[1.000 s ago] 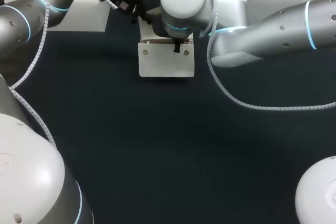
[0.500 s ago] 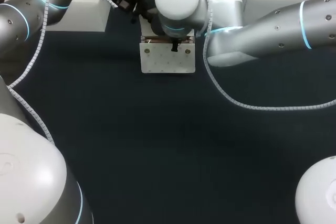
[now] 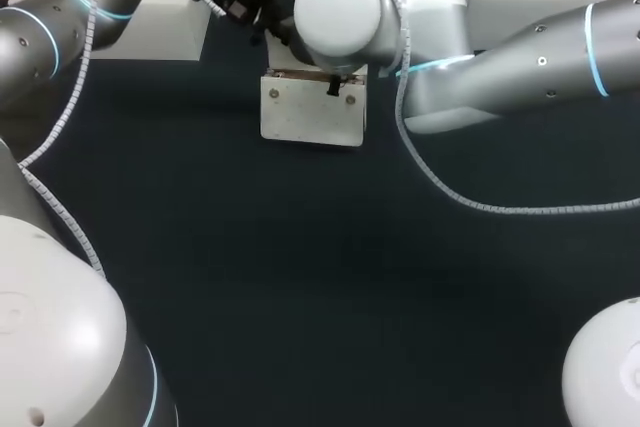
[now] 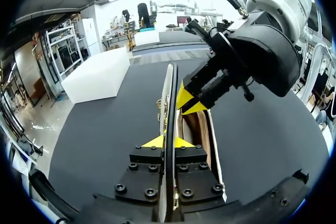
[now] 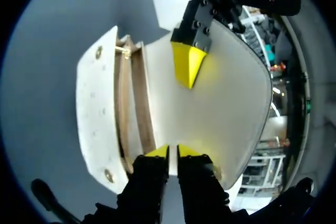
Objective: Pick up the bag, open it, inspect its contents, close it, and place it on the opposite side
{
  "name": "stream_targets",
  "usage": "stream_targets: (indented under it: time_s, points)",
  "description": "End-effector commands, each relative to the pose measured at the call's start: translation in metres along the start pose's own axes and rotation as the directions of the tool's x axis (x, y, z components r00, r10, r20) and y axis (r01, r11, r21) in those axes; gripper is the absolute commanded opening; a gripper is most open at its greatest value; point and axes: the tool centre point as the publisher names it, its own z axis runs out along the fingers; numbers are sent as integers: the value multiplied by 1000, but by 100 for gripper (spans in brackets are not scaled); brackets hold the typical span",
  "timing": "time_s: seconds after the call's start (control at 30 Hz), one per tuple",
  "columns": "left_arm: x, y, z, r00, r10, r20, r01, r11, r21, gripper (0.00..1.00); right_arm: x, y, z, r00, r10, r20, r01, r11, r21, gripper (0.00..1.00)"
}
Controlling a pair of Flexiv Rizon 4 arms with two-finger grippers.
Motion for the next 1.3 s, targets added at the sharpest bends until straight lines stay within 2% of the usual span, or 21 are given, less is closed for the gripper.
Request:
stream_targets:
  time_s: [0.03, 0.23, 0.47, 0.5, 0.77, 1.1, 1.3]
  points:
    - [-14, 16, 9, 1000, -3, 0, 3, 1000, 17, 0, 8, -7, -13, 1000, -15, 15, 15, 999, -33, 0]
    - [-29, 34, 18, 997, 4, 75, -2, 999, -32, 0, 27, -9, -21, 998, -55, -4, 55, 997, -63, 0]
    - [-39, 53, 27, 986, 16, 166, -3, 997, -77, 0, 55, -11, -19, 993, -108, -47, 103, 990, -93, 0]
    - [-39, 56, 28, 986, 14, 169, -4, 998, -62, 0, 59, -11, -19, 992, -113, -51, 108, 989, -98, 0]
    - [-32, 69, 35, 971, 85, 222, -70, 995, -74, 0, 80, -11, -21, 987, -149, -58, 139, 980, -143, 0]
    - [-24, 76, 41, 966, 111, 233, -94, 992, -82, 0, 100, -14, -13, 981, -137, -140, 121, 986, -118, 0]
    - [-24, 76, 41, 966, 111, 233, -94, 992, -82, 0, 100, -14, -13, 981, -137, -140, 121, 986, -118, 0]
